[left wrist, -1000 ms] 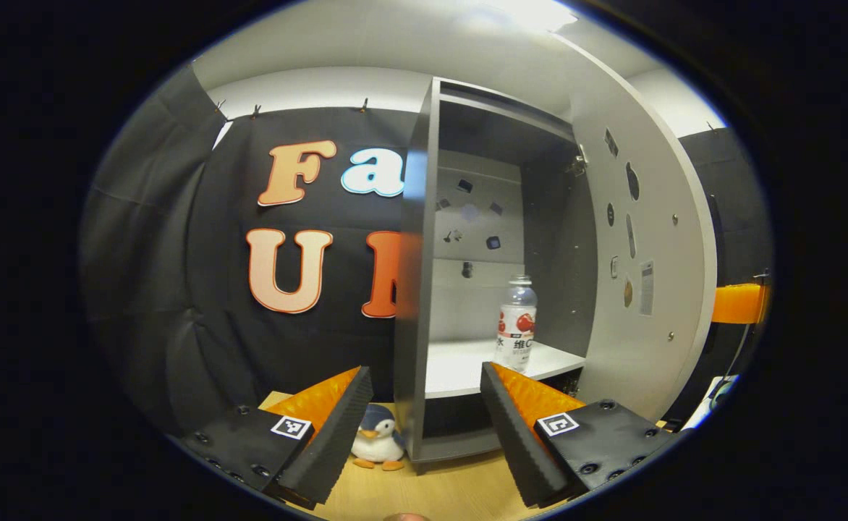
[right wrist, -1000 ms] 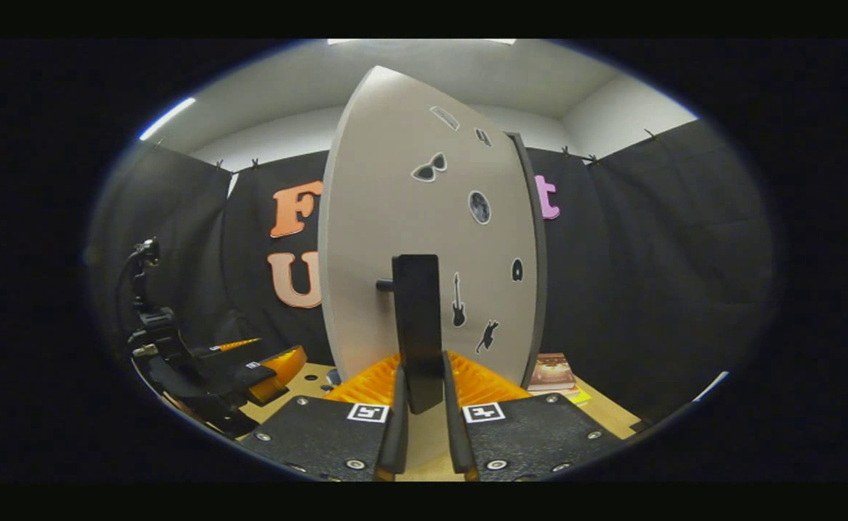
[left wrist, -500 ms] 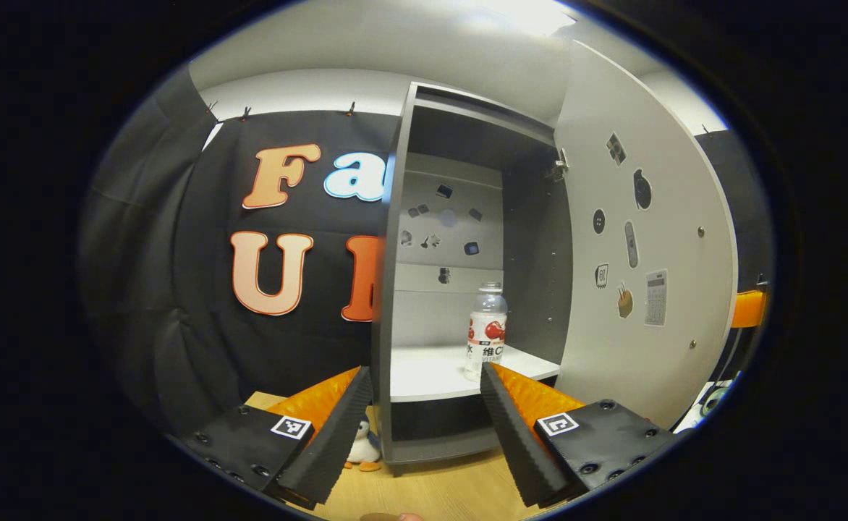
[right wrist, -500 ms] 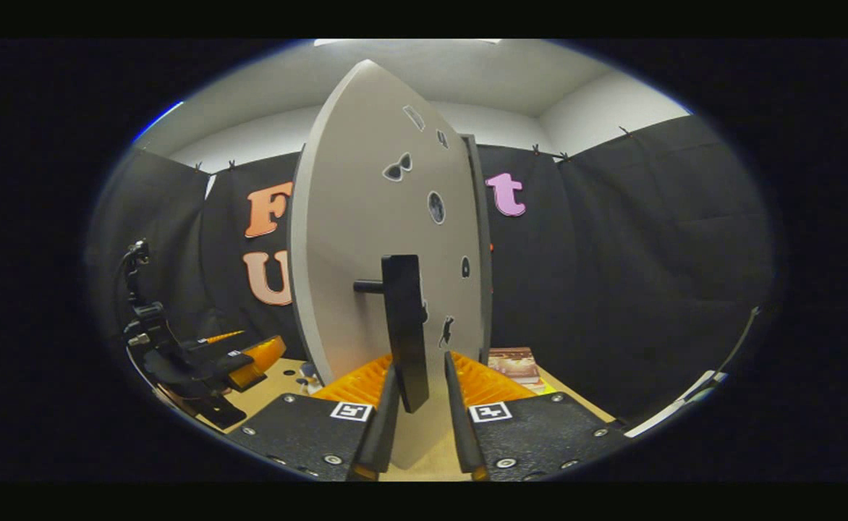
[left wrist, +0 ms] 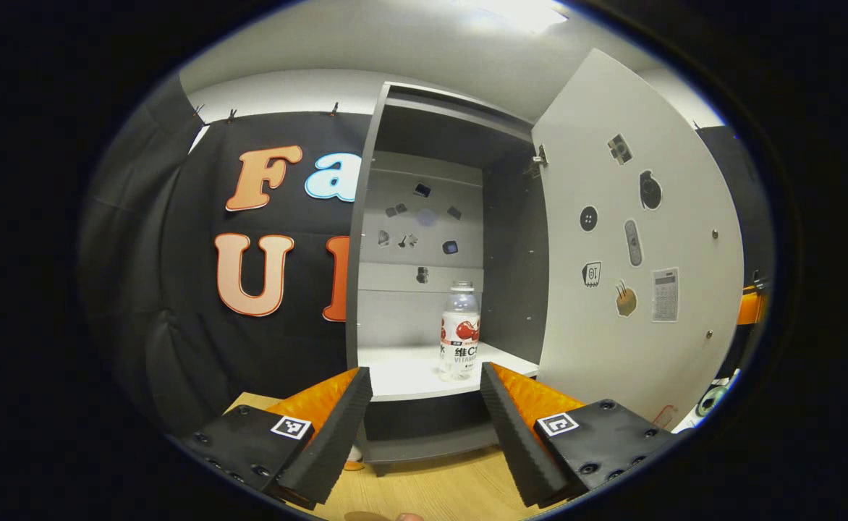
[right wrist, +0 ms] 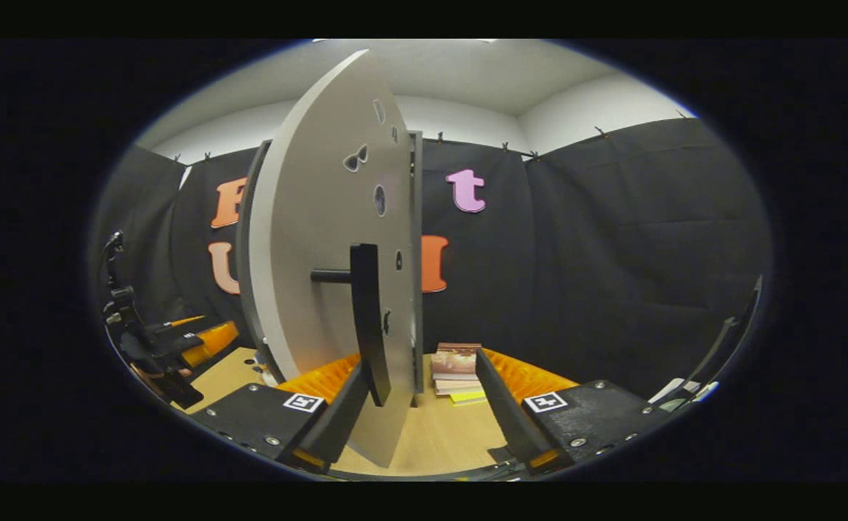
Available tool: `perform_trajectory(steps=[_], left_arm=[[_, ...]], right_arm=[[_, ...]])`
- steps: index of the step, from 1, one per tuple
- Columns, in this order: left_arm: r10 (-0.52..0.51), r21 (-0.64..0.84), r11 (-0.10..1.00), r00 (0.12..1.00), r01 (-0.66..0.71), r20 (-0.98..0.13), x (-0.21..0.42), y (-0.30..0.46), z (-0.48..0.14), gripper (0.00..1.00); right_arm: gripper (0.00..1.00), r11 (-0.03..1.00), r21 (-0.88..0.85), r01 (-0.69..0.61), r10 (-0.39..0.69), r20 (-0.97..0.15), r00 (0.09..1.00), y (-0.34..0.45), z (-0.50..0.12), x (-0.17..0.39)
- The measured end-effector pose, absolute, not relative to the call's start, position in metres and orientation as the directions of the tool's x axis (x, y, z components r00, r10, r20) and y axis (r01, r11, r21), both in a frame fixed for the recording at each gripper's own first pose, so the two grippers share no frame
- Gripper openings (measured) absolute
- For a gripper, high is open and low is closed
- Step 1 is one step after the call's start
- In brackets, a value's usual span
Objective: Open the cabinet door with the right hand, grasp the bottle in the cabinet with the left hand and place it on the coaster, then close the cabinet door with the right hand.
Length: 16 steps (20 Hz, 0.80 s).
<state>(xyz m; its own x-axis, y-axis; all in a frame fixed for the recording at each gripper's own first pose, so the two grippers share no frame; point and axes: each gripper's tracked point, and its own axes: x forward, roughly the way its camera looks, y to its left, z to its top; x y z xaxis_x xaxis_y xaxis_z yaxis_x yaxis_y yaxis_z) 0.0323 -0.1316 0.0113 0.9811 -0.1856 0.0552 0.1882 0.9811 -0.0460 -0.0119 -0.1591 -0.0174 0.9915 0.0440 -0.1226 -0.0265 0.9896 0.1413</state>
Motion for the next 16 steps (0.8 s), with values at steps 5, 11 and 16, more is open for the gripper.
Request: perform_trajectory(steps=[5, 11, 16], left_arm=[[-0.205, -0.026, 0.978, 0.977, 0.207, 0.056, 0.030, -0.147, 0.013, 0.98], [-0.202, -0.040, 0.978, 0.978, 0.204, 0.051, 0.029, -0.148, 0.011, 0.98], [-0.229, -0.058, 0.971, 0.973, 0.231, 0.042, 0.030, -0.157, 0.008, 0.98]], right_arm=[[0.87, 0.966, 0.248, -0.073, 0.105, -0.116, 0.988, -0.178, -0.024, -0.009], [0.90, 0.968, 0.240, -0.070, 0.100, -0.112, 0.989, -0.193, -0.021, -0.018], [0.90, 0.963, 0.268, 0.025, -0.006, -0.073, 0.997, -0.227, -0.002, -0.050]])
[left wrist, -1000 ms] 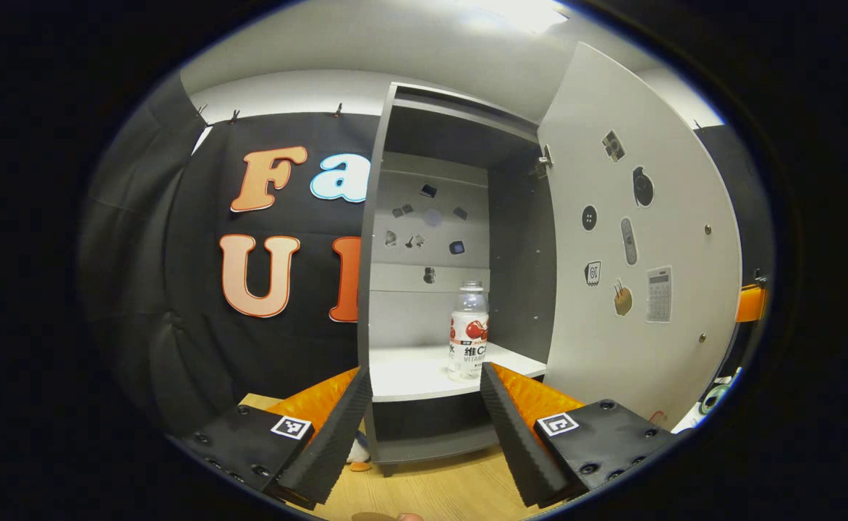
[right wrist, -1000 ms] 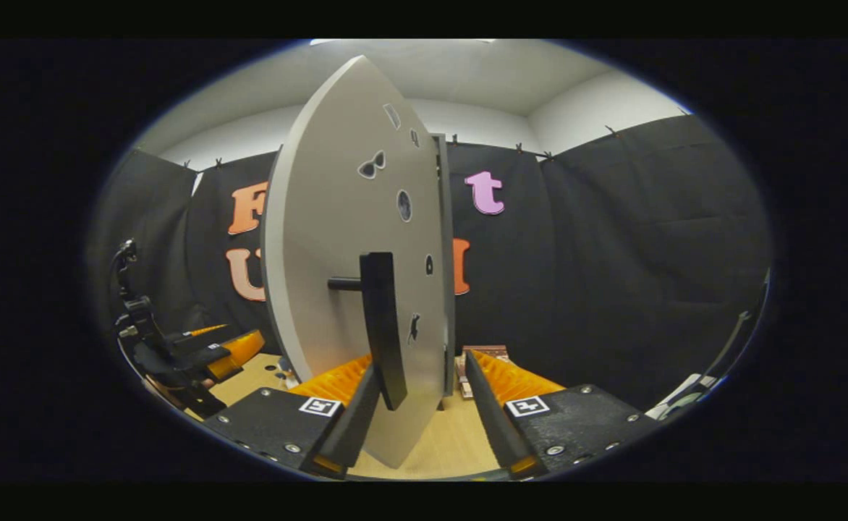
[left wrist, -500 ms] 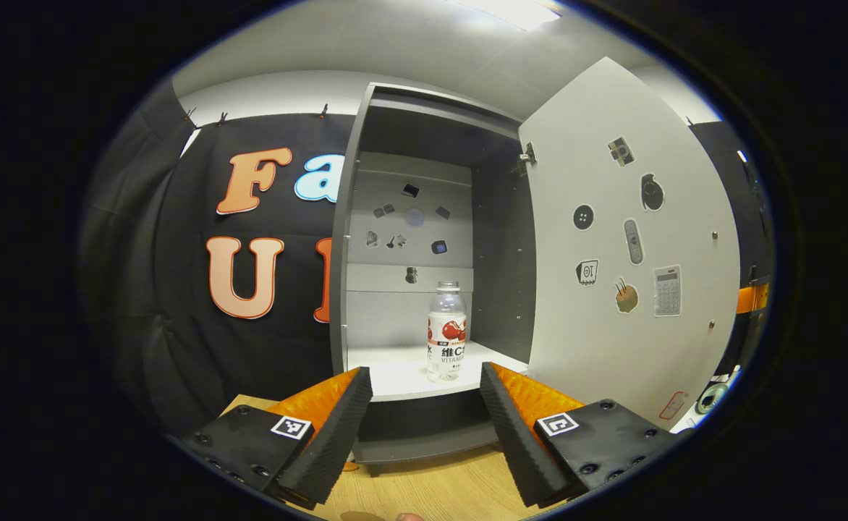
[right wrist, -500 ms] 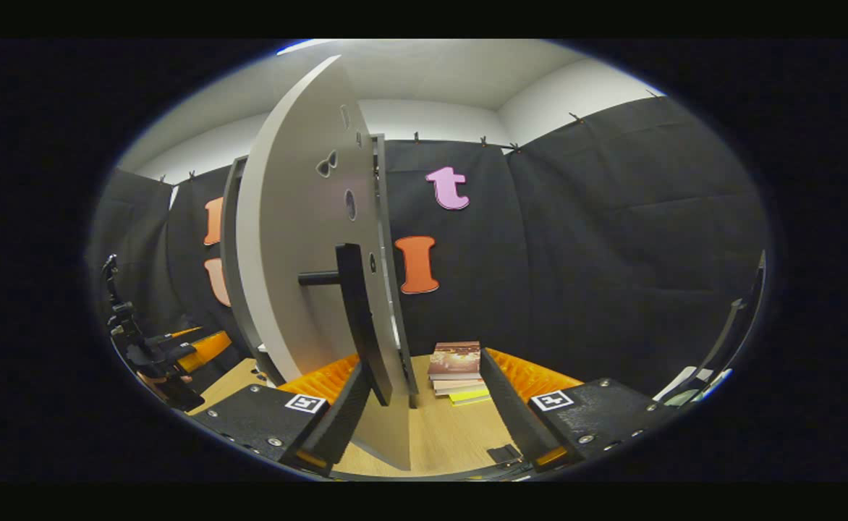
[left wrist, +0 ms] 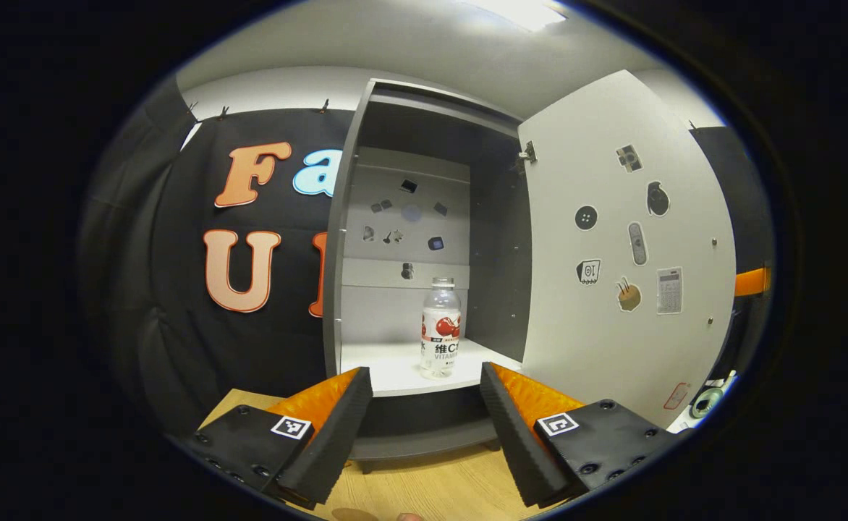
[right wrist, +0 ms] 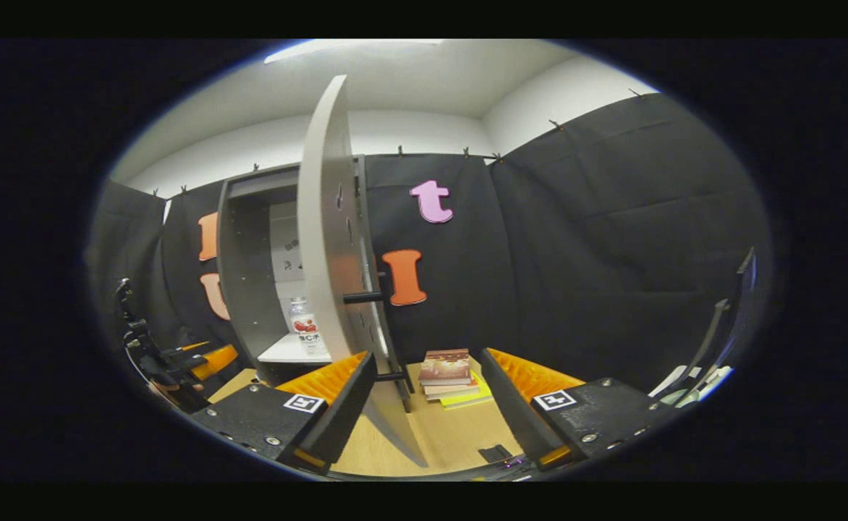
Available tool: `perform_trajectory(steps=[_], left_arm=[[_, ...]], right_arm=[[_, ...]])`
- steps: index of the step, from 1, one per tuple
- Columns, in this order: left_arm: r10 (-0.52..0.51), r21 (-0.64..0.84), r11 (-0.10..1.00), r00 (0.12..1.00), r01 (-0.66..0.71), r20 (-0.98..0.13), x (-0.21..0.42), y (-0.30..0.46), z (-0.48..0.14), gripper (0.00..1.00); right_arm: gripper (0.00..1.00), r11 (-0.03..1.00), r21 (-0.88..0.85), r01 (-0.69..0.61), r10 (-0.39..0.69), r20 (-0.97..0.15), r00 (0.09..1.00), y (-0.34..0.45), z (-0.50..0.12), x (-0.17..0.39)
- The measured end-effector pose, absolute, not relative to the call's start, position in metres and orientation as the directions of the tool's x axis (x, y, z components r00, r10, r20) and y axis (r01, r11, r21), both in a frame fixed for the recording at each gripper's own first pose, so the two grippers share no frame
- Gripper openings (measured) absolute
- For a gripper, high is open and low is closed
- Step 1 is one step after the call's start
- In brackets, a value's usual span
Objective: Open the cabinet door with the right hand, grasp the bottle in the cabinet with the left hand and place it on the coaster, then close the cabinet door with the right hand.
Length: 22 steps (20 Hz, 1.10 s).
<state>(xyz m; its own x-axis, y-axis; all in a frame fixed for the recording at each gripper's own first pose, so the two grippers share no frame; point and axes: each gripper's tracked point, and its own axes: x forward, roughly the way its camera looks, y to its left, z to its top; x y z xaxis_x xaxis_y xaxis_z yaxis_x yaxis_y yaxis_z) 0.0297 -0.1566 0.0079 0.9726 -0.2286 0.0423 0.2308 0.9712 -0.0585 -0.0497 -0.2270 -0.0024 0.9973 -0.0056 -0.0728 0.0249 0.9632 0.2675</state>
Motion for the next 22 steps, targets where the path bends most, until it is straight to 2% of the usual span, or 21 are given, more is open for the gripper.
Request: perform_trajectory(steps=[3, 6, 10, 11, 12, 19, 20, 22], left_arm=[[-0.252, -0.060, 0.965, 0.967, 0.255, 0.046, 0.028, -0.162, 0.010, 0.98], [-0.263, -0.055, 0.963, 0.964, 0.265, 0.048, 0.027, -0.163, 0.011, 0.98], [-0.254, -0.058, 0.965, 0.966, 0.256, 0.049, 0.029, -0.149, 0.013, 0.98], [-0.249, -0.057, 0.966, 0.967, 0.252, 0.050, 0.029, -0.144, 0.014, 0.98], [-0.245, -0.055, 0.967, 0.968, 0.248, 0.052, 0.030, -0.138, 0.014, 0.98], [-0.205, -0.049, 0.977, 0.978, 0.207, 0.044, 0.037, -0.098, 0.012, 0.98], [-0.200, -0.049, 0.978, 0.979, 0.202, 0.046, 0.039, -0.093, 0.013, 0.98], [-0.195, -0.043, 0.980, 0.980, 0.197, 0.046, 0.046, -0.088, 0.015, 0.98]], right_arm=[[0.90, 0.965, 0.250, 0.073, -0.054, -0.082, 0.995, -0.231, -0.002, -0.072], [0.90, 0.971, 0.229, 0.069, -0.047, -0.099, 0.994, -0.206, -0.003, -0.085], [0.91, 0.979, 0.204, 0.010, 0.010, -0.100, 0.995, -0.153, 0.000, -0.082], [0.87, 0.979, 0.203, -0.005, 0.026, -0.099, 0.995, -0.141, 0.000, -0.082], [0.91, 0.979, 0.203, -0.021, 0.041, -0.098, 0.994, -0.129, 0.000, -0.081], [0.92, 0.959, 0.259, -0.116, 0.132, -0.045, 0.990, -0.068, 0.015, -0.050], [0.96, 0.955, 0.269, -0.123, 0.137, -0.035, 0.990, -0.061, 0.017, -0.044], [0.97, 0.948, 0.289, -0.131, 0.140, -0.010, 0.990, -0.050, 0.020, -0.034]])
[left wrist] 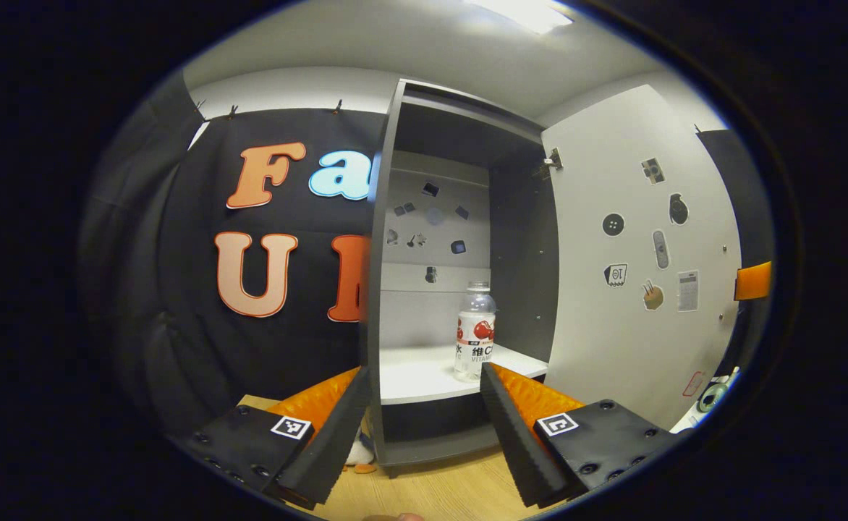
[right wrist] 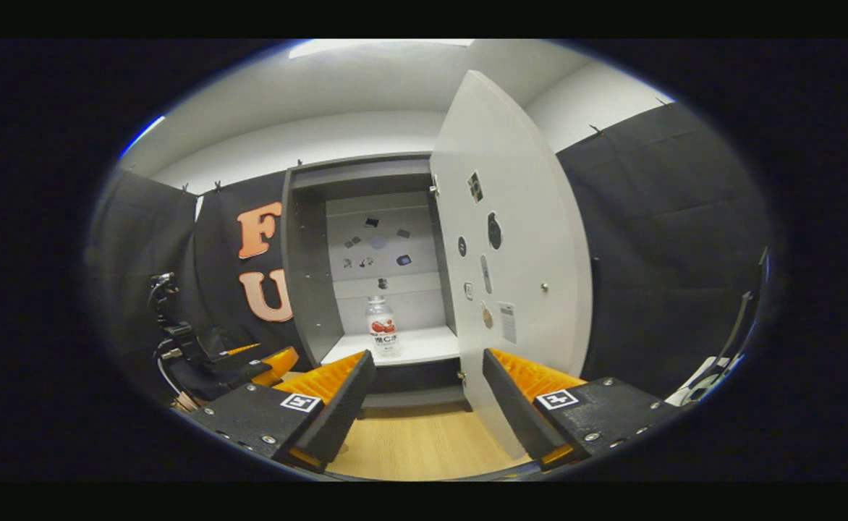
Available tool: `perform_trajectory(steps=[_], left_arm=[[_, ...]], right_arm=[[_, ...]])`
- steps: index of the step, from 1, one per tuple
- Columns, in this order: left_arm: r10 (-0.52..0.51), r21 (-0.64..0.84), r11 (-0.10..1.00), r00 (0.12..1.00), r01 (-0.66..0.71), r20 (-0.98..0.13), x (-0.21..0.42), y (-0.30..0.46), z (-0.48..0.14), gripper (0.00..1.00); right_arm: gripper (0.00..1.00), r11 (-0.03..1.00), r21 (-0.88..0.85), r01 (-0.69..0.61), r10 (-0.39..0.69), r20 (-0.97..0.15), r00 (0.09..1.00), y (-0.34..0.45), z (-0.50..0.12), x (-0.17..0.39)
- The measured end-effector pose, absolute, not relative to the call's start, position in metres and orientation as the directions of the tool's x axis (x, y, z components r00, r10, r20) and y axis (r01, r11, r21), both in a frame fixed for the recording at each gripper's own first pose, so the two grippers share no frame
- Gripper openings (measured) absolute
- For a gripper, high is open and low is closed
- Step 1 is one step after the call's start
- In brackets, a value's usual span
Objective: Open the cabinet door with the right hand, grasp the bottle in the cabinet with the left hand and place it on the coaster, then close the cabinet door with the right hand.
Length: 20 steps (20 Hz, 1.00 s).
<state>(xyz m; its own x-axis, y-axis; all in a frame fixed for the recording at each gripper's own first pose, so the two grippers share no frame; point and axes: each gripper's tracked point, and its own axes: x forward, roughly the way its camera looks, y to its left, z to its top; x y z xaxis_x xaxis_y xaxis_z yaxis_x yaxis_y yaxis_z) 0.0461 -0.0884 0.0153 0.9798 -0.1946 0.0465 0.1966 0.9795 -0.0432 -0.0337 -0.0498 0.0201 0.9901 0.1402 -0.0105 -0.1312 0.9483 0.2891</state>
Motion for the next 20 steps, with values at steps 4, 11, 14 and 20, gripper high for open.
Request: perform_trajectory(steps=[4, 11, 14, 20], left_arm=[[-0.209, -0.041, 0.977, 0.976, 0.211, 0.056, 0.066, -0.093, 0.020, 0.98], [-0.253, -0.039, 0.966, 0.965, 0.256, 0.069, 0.099, -0.108, 0.022, 0.97], [-0.335, -0.042, 0.940, 0.938, 0.340, 0.086, 0.123, -0.132, 0.021, 0.98], [-0.458, -0.070, 0.882, 0.882, 0.466, 0.109, 0.179, -0.182, 0.018, 0.98]], right_arm=[[0.97, 0.940, 0.309, -0.145, 0.151, 0.004, 0.989, -0.022, 0.021, -0.005], [0.88, 0.950, 0.286, -0.125, 0.135, -0.015, 0.991, 0.010, 0.006, 0.047], [0.88, 0.963, 0.244, -0.114, 0.122, -0.019, 0.992, 0.014, 0.006, 0.057], [0.93, 0.969, 0.228, -0.096, 0.106, -0.033, 0.994, 0.016, 0.003, 0.072]])
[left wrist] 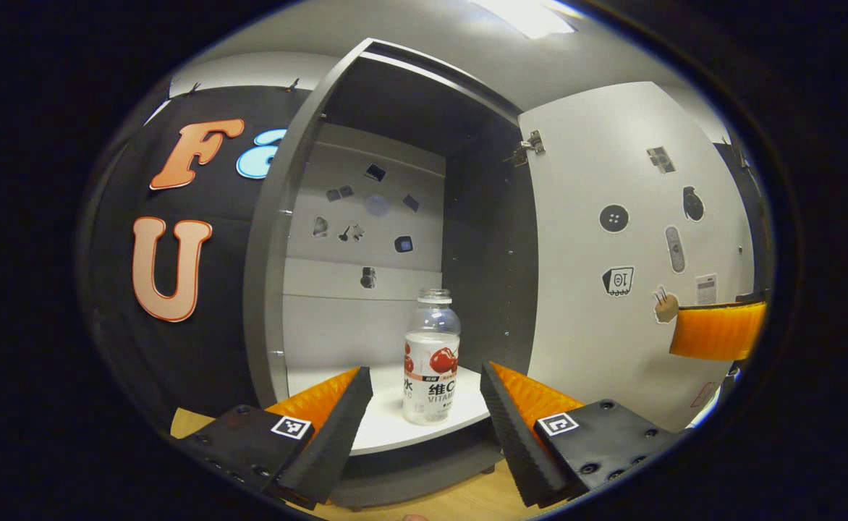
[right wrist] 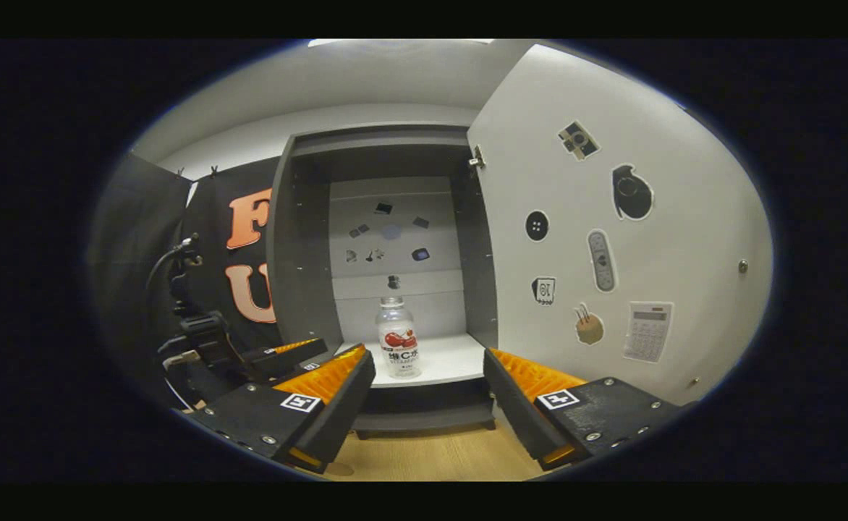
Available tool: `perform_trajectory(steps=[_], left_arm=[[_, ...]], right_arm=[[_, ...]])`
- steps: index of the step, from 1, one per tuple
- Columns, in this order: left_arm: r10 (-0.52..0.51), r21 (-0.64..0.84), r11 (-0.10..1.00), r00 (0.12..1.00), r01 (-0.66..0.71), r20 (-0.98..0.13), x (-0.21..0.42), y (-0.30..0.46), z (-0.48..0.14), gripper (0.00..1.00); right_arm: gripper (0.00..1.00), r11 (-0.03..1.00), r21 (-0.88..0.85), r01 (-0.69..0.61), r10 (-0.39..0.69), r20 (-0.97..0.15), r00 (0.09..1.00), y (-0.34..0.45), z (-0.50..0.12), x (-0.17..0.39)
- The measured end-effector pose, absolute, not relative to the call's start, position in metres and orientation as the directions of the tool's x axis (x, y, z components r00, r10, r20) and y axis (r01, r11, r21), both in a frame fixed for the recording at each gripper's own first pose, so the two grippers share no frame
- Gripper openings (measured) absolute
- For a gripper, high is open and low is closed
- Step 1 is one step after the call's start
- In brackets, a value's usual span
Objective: Open the cabinet door with the right hand, grasp the bottle in the cabinet with the left hand and place it on the coaster, then close the cabinet door with the right hand.
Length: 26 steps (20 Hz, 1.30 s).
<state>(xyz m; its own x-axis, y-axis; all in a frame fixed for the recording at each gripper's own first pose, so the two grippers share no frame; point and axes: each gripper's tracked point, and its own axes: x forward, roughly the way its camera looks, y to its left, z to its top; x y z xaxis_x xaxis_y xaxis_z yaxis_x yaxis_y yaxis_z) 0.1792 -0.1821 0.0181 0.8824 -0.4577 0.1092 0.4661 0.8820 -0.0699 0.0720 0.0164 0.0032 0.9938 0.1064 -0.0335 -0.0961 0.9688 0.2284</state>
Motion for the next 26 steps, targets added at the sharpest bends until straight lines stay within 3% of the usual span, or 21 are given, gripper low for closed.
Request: perform_trajectory(steps=[4, 9, 14, 19, 20, 21, 24, 25, 26], left_arm=[[-0.531, -0.056, 0.838, 0.835, 0.543, 0.141, 0.211, -0.208, 0.028, 0.98], [-0.543, -0.097, 0.825, 0.828, 0.557, 0.138, 0.248, -0.219, 0.028, 0.97], [-0.562, -0.092, 0.819, 0.825, 0.566, 0.064, 0.278, -0.239, 0.008, 0.94], [-0.557, -0.095, 0.826, 0.830, 0.556, 0.019, 0.289, -0.247, -0.010, 0.99], [-0.557, -0.088, 0.827, 0.831, 0.555, 0.011, 0.289, -0.247, -0.012, 0.96], [-0.559, -0.079, 0.826, 0.829, 0.558, 0.004, 0.291, -0.248, -0.014, 0.96], [-0.559, -0.064, 0.828, 0.829, 0.558, -0.009, 0.291, -0.250, -0.019, 0.95], [-0.558, -0.057, 0.829, 0.830, 0.557, -0.009, 0.290, -0.251, -0.020, 0.87], [-0.555, -0.049, 0.831, 0.832, 0.554, -0.012, 0.290, -0.250, -0.020, 0.87]], right_arm=[[0.93, 0.974, 0.217, -0.068, 0.080, -0.048, 0.996, 0.015, -0.001, 0.079], [0.93, 0.977, 0.207, -0.044, 0.057, -0.059, 0.997, 0.013, -0.004, 0.082], [0.93, 0.976, 0.217, -0.026, 0.043, -0.077, 0.996, 0.012, -0.009, 0.084], [0.93, 0.977, 0.213, 0.001, 0.018, -0.088, 0.996, 0.005, -0.012, 0.084], [0.98, 0.977, 0.213, 0.006, 0.013, -0.089, 0.996, 0.003, -0.012, 0.084], [0.93, 0.977, 0.213, 0.010, 0.009, -0.091, 0.996, 0.002, -0.011, 0.084], [0.93, 0.977, 0.213, 0.016, 0.005, -0.094, 0.996, 0.001, -0.013, 0.084], [0.93, 0.977, 0.214, 0.015, 0.006, -0.098, 0.995, 0.001, -0.014, 0.084], [0.93, 0.977, 0.213, 0.014, 0.008, -0.103, 0.995, 0.003, -0.015, 0.083]])
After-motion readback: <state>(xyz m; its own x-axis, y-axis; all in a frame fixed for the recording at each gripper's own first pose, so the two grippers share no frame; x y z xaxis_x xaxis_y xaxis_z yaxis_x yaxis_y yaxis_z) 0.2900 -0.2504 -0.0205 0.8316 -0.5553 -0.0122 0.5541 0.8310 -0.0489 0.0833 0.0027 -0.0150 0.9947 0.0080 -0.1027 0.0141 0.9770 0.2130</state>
